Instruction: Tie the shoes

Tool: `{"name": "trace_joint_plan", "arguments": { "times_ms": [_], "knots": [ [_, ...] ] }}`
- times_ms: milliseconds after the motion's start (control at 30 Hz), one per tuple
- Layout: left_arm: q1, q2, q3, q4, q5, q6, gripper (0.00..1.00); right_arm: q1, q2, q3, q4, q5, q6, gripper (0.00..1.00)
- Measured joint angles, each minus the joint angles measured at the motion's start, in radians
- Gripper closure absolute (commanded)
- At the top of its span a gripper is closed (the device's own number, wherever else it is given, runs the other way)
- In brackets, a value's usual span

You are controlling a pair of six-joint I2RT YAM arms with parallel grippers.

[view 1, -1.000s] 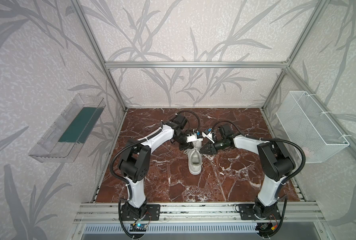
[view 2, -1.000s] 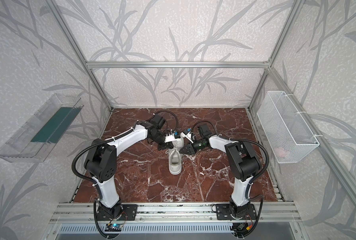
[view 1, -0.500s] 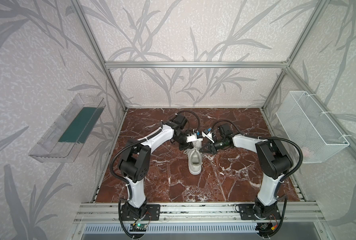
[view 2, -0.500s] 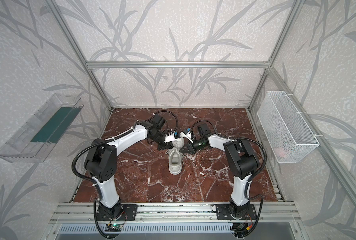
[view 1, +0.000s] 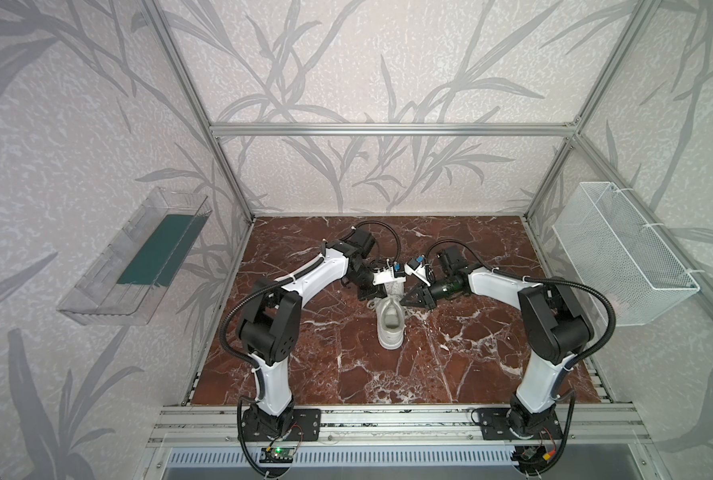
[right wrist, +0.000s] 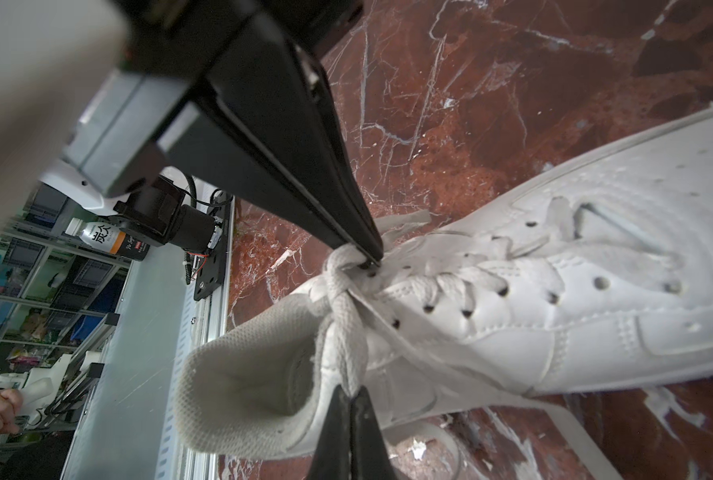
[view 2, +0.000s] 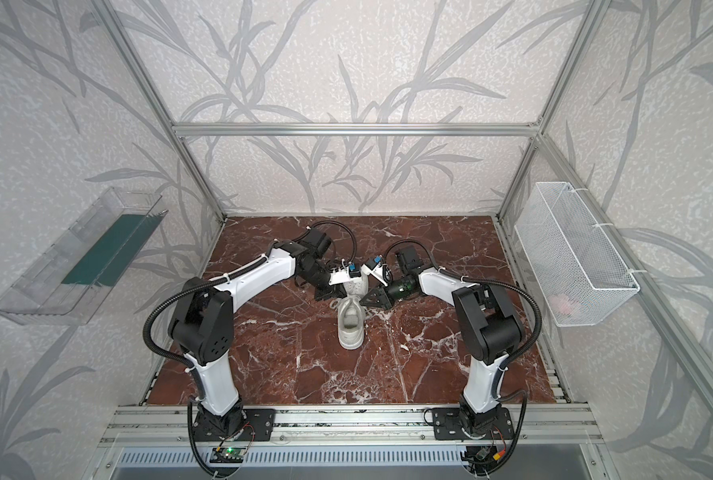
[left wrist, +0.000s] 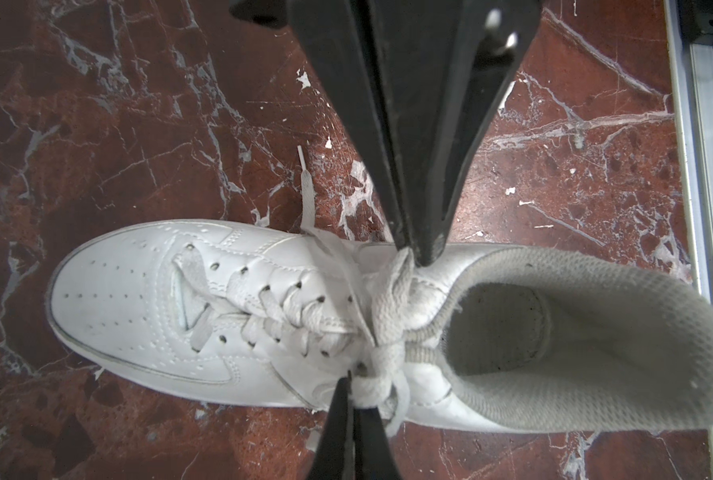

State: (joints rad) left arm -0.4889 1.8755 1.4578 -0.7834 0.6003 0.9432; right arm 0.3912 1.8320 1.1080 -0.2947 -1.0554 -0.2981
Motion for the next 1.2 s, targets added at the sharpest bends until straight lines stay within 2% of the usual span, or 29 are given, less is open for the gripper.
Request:
{"name": "trace_joint_plan", "arguments": {
  "times_ms": [533, 1200],
  "knots": [
    [0.003, 0.0, 0.0, -0.011, -0.031, 0.013, 1.0, -0.002, -0.021, 0.0, -0.06, 0.035, -0.01, 1.0],
    [0.025, 0.0, 0.0, -0.012, -0.005, 0.026, 1.0, -0.019, -0.038, -0.006, -0.084, 0.047, -0.01, 1.0]
  ]
}}
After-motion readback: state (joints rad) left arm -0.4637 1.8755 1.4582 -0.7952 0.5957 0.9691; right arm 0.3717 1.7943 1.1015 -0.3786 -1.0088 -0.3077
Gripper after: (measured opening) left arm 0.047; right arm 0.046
